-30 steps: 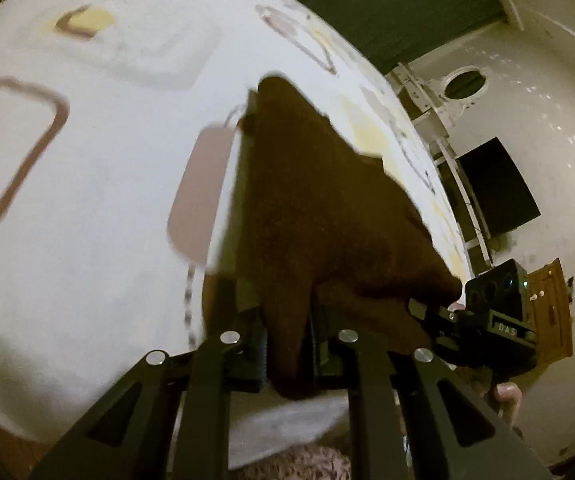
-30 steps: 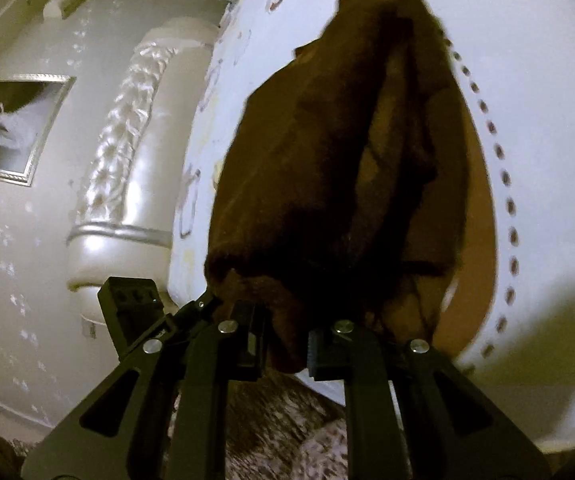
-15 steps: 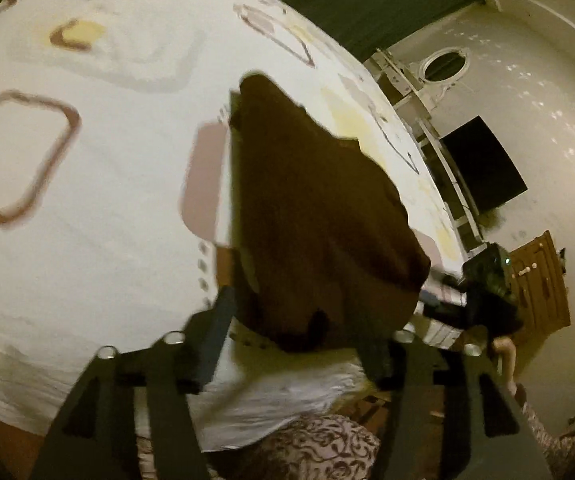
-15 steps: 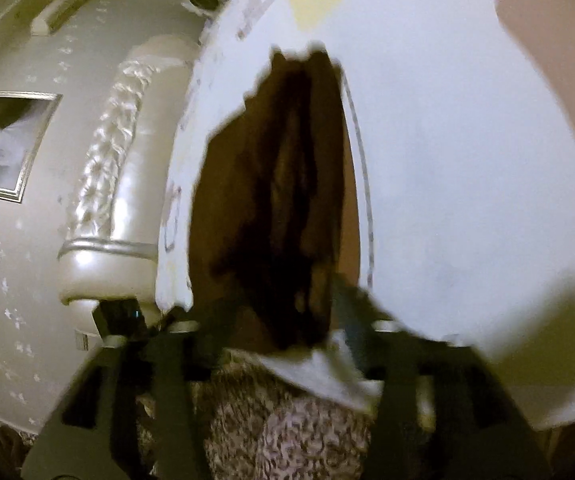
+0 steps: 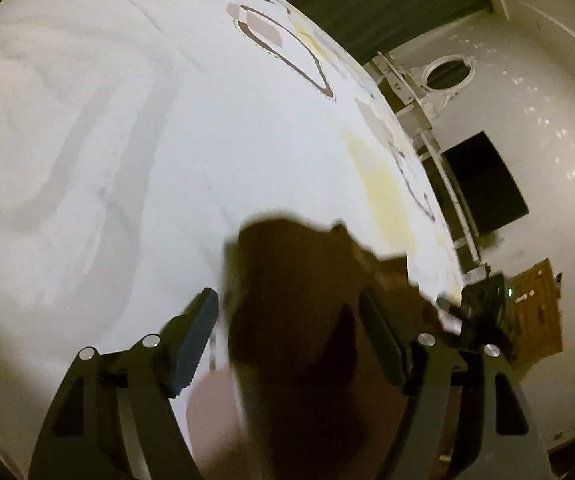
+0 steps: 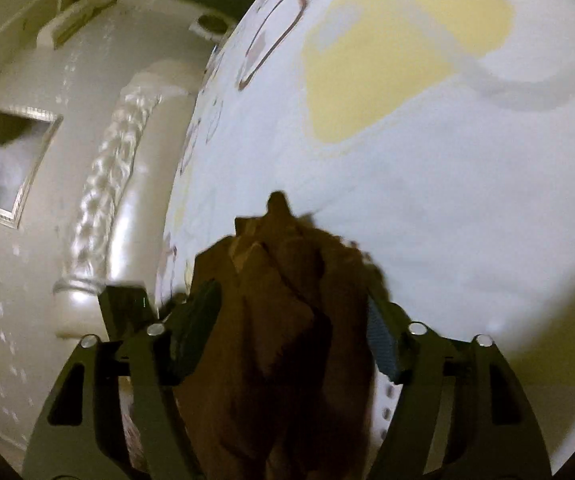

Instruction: Fold small clothes

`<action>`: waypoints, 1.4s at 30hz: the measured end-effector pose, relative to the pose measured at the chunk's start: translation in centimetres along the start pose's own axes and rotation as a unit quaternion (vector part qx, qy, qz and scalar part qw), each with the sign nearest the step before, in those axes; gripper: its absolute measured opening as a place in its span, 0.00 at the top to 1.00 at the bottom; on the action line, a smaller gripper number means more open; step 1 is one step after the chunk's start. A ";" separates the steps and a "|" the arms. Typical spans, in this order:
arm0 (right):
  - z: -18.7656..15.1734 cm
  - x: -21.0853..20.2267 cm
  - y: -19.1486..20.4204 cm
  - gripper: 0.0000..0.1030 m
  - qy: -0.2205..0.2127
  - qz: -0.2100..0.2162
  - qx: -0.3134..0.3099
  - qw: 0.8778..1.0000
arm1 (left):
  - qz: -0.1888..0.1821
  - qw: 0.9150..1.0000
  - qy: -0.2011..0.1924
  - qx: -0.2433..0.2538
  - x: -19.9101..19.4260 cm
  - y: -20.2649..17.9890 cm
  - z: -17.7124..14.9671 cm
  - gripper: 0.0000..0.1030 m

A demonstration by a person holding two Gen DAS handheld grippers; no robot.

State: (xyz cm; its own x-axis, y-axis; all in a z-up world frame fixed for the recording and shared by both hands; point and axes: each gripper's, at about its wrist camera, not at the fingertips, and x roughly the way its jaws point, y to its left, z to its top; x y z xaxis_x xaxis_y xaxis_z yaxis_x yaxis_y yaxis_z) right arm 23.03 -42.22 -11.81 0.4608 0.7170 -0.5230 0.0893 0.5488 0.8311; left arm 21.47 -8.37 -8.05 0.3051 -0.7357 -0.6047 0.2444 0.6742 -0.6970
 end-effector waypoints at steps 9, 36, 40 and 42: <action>-0.2 1.2 1.6 0.80 0.012 -0.011 -0.044 0.999 | 0.040 0.998 0.014 0.049 1.5 -1.1 1.0 0.95; 7.1 5.8 -0.1 0.81 -0.016 0.017 -0.018 1.000 | 0.198 0.970 -0.017 0.141 3.8 0.0 6.5 0.95; 7.2 5.9 -0.1 0.81 -0.018 0.018 -0.015 1.000 | 0.195 0.971 -0.020 0.136 3.7 0.2 6.5 0.95; 7.2 5.9 0.1 0.81 -0.018 0.017 -0.015 1.000 | 0.195 0.971 -0.020 0.137 3.6 0.2 6.5 0.95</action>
State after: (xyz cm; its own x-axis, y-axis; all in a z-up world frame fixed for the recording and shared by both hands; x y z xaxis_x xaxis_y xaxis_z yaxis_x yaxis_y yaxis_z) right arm 32.09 -41.04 -13.49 0.4954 0.7200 -0.4861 0.0461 0.5370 0.8423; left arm 28.63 -10.51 -7.87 0.4581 -0.4220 -0.7824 0.3365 0.8970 -0.2867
